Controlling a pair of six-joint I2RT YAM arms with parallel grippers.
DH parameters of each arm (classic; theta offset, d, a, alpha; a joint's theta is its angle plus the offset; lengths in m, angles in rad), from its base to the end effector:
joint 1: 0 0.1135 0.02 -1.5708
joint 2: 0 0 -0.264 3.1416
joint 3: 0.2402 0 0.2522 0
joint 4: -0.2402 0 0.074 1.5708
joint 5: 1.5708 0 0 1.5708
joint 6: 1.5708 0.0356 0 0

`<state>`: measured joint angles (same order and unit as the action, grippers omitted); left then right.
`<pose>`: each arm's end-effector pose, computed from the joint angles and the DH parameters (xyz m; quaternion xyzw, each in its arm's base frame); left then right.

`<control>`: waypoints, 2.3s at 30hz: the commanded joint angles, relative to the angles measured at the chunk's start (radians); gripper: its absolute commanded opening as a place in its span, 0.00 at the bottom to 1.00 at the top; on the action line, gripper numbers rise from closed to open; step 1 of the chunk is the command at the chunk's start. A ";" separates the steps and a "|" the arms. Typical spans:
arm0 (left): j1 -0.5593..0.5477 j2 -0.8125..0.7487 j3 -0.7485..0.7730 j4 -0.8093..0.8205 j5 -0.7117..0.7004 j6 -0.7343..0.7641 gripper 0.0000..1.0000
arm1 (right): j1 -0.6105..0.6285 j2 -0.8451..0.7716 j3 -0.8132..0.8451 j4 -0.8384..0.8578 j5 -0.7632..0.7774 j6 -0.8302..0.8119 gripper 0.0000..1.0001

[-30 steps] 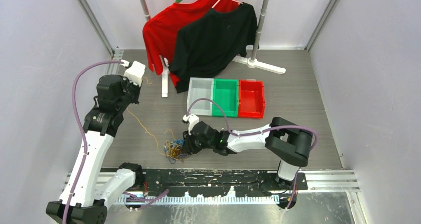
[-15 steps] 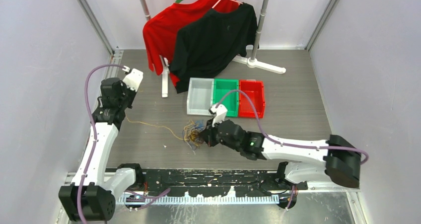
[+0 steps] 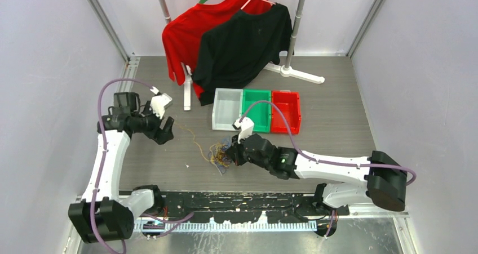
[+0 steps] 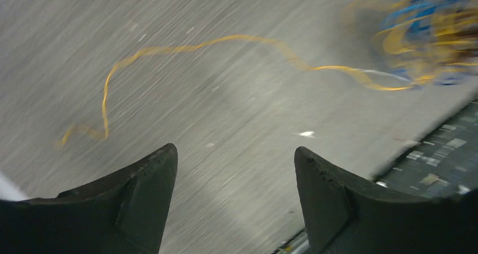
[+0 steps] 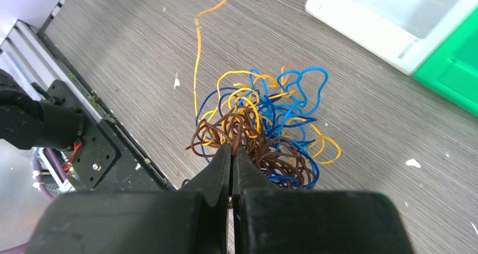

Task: Untangle the cables

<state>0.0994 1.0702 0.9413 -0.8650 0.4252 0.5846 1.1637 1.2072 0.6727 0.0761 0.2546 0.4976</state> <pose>0.2024 0.0054 0.2839 0.2834 0.8952 -0.0973 0.3298 0.1131 0.2395 0.2391 -0.2121 0.8180 0.3140 0.4328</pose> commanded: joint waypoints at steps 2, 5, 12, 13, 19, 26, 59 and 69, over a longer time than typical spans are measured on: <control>0.001 -0.079 0.196 -0.307 0.530 0.043 0.76 | 0.000 0.068 0.111 0.130 -0.095 -0.070 0.01; -0.021 -0.094 0.217 -0.275 0.624 -0.070 0.74 | 0.000 0.132 0.170 0.154 -0.146 -0.078 0.01; -0.168 -0.138 0.063 -0.169 0.592 -0.118 0.64 | 0.001 0.217 0.246 0.255 -0.234 -0.051 0.01; -0.181 -0.142 0.045 -0.158 0.592 -0.118 0.63 | 0.000 0.223 0.253 0.267 -0.248 -0.045 0.01; -0.224 -0.142 -0.013 -0.111 0.544 -0.070 0.54 | 0.001 0.252 0.291 0.293 -0.320 -0.021 0.01; -0.238 -0.128 -0.027 -0.134 0.514 0.007 0.49 | 0.001 0.257 0.308 0.304 -0.359 -0.004 0.01; -0.239 -0.260 0.131 0.123 0.425 -0.489 0.00 | -0.019 0.058 0.119 0.333 -0.053 0.050 0.69; -0.241 -0.264 0.168 0.143 0.477 -0.645 0.00 | 0.009 0.161 0.222 0.428 0.041 -0.010 0.81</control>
<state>-0.1436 0.8162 1.0664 -0.7776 0.8440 0.0319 1.1511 1.3304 0.8101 0.4145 0.1993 0.5251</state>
